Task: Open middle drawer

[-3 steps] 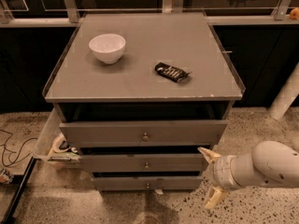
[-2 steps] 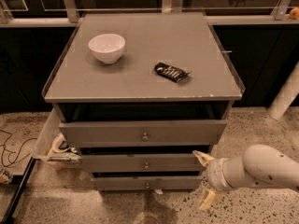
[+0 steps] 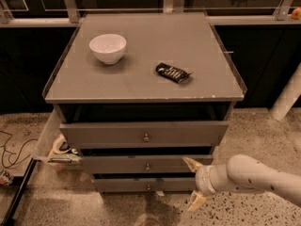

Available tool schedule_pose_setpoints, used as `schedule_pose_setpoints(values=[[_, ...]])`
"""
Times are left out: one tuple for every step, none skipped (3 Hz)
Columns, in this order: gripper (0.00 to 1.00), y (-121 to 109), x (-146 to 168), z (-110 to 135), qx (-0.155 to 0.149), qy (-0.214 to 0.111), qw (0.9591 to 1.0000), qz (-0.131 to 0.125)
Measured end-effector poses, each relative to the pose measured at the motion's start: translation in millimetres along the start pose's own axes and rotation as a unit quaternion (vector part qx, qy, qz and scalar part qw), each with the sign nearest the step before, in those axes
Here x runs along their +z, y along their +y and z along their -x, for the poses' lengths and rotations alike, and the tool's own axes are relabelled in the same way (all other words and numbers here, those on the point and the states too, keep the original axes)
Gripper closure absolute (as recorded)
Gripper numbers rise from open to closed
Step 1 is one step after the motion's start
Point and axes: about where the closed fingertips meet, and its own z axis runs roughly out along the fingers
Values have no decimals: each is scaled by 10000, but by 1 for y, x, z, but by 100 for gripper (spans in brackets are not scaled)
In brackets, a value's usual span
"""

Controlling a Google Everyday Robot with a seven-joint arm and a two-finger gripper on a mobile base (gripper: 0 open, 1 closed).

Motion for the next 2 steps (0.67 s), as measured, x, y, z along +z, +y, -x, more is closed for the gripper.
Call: schedule_pose_setpoints(values=[[0,-15,19,-9,-65,-126,9998,-145],[0,-38,27,-12,-66,-333,9990,-299]])
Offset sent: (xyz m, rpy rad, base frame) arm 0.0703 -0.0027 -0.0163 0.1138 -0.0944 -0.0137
